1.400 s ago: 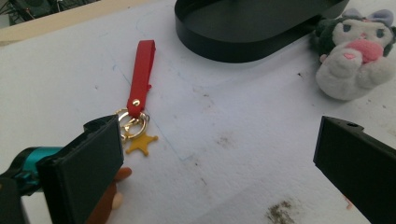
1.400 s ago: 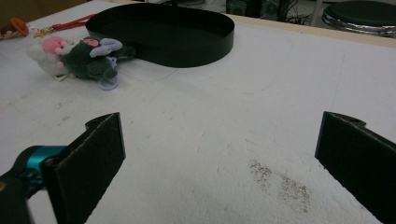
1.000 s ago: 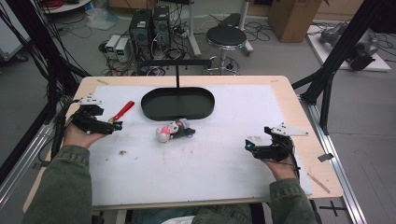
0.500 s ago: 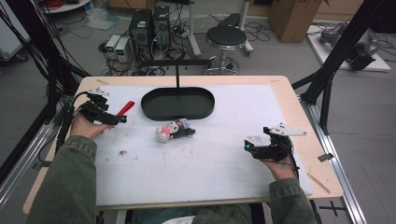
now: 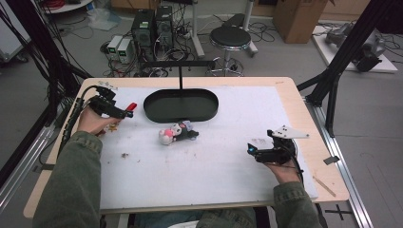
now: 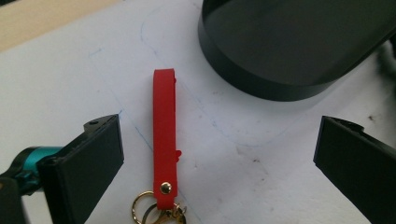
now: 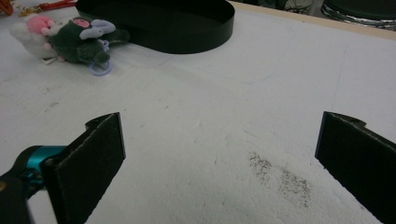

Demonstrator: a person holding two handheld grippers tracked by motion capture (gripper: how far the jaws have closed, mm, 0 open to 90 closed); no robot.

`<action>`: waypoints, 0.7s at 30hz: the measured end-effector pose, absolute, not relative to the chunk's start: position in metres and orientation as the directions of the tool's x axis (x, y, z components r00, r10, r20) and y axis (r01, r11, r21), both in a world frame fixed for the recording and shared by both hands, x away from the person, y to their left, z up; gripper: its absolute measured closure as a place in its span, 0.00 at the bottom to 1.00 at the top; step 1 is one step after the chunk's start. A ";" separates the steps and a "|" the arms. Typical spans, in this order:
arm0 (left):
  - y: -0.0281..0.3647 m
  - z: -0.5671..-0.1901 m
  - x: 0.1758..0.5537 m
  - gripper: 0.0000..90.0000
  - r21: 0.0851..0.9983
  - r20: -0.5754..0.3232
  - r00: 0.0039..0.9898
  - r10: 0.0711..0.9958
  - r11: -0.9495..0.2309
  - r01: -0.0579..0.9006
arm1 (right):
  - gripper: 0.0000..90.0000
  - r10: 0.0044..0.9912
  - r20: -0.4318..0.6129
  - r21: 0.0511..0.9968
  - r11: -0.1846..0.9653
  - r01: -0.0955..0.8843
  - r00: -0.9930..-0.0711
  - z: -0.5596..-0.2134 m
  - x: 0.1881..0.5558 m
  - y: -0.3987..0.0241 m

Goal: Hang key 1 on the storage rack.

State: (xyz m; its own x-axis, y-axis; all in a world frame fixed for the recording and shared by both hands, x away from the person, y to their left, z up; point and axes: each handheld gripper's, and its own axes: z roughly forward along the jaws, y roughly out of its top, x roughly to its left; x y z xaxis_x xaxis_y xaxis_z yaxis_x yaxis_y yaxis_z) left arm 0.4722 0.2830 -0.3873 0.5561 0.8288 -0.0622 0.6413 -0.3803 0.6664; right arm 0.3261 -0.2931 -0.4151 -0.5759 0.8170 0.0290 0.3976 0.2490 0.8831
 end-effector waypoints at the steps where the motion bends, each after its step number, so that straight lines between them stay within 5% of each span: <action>1: 0.283 -0.388 0.475 0.02 0.669 -0.077 0.557 0.827 -0.371 0.644 | 0.01 0.816 0.030 0.881 0.252 0.401 -0.578 -0.415 0.326 -0.293; 14: 0.283 -0.396 0.500 0.06 0.582 -0.085 0.504 0.859 -0.367 0.725 | 0.01 0.809 0.025 0.878 0.263 0.400 -0.588 -0.416 0.326 -0.290; 21: 0.280 -0.401 0.502 0.24 0.568 -0.037 0.491 0.871 -0.386 0.727 | 0.01 0.804 0.020 0.873 0.275 0.402 -0.595 -0.417 0.325 -0.289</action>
